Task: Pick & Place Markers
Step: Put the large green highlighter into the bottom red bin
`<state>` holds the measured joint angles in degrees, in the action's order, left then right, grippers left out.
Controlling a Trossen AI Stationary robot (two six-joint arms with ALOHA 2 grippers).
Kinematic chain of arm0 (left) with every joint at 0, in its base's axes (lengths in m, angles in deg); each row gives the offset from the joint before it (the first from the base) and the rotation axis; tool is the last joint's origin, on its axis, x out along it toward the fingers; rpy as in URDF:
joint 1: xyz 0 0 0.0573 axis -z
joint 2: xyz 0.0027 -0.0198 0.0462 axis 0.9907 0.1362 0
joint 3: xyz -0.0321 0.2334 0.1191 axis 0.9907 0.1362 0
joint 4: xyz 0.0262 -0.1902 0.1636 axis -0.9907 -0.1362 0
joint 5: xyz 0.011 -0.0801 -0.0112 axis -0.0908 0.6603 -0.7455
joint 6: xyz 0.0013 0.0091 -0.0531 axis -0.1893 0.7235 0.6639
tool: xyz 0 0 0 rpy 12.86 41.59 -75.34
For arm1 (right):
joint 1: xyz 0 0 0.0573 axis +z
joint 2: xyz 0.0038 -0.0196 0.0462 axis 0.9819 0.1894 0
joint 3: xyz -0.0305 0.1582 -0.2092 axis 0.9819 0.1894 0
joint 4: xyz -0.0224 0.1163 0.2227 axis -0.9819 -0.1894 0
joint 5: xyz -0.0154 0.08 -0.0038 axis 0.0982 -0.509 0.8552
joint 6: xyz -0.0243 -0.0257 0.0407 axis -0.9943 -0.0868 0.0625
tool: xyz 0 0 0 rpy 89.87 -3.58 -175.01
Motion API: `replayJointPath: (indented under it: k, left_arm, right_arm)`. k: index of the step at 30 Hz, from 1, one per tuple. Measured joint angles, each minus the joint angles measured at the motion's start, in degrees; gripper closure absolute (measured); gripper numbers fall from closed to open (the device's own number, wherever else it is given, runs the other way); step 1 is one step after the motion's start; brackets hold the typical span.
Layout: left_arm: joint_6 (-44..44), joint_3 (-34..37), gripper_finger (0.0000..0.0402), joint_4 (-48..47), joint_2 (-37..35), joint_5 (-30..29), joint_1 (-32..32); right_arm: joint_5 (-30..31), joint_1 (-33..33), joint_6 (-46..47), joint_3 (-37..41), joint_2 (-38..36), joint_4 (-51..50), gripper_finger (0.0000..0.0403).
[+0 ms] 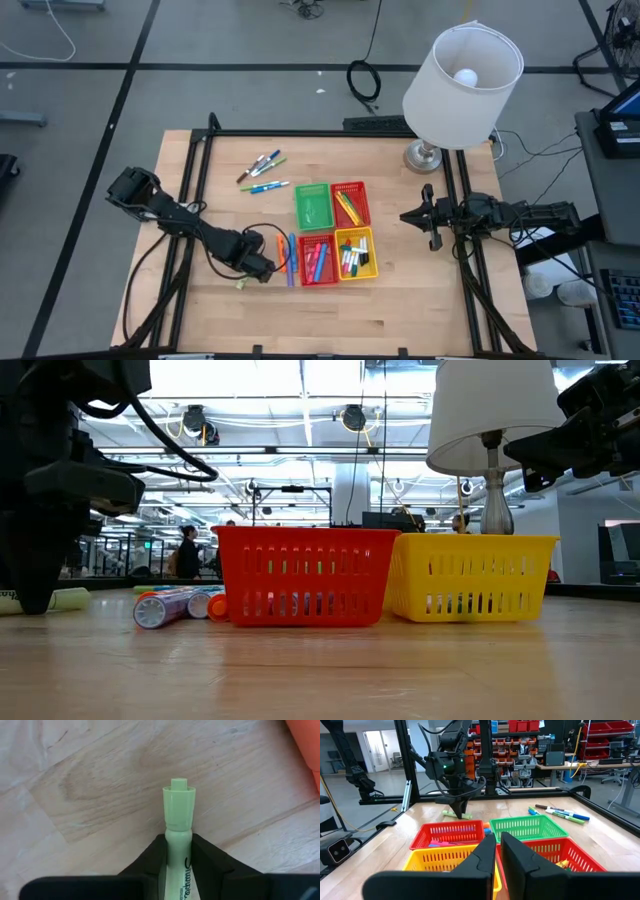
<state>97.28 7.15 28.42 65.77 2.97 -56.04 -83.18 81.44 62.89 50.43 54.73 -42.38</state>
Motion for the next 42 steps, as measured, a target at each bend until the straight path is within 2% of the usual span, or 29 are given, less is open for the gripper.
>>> replayJointPath:
  k: [4,16,22,33,35,39,42]
  left_arm:
    - [0.0,0.0,0.0338,0.0,0.0,-0.2,0.0]
    - [-0.3,0.0,0.0328,0.2,0.0,-0.6,0.0]
    - [-6.2,0.1,0.0324,0.4,-1.0,-1.4,0.0]
    - [-10.2,-3.7,0.0326,2.1,-8.6,-13.0,-0.9]
    - [-14.3,-4.4,0.032,7.2,-9.4,-14.5,-1.1]
    - [-29.2,-5.2,0.0317,22.3,-9.4,-14.4,-1.2]
    - [-36.1,-5.8,0.0316,32.3,-9.4,-13.9,-1.3]
  right_arm:
    - [0.0,0.0,0.0,0.0,0.0,0.0,0.0385]
    - [0.0,0.0,0.0,0.0,0.0,0.0,0.0385]
    - [0.0,0.0,0.0,0.0,0.0,0.0,0.0385]
    - [0.0,0.0,0.0,0.0,0.0,0.0,0.0385]
    - [0.0,0.0,0.0,0.0,0.0,0.0,0.0385]
    - [0.0,0.0,0.0,0.0,0.0,0.0,0.0385]
    - [0.0,0.0,0.0,0.0,0.0,0.0,0.0385]
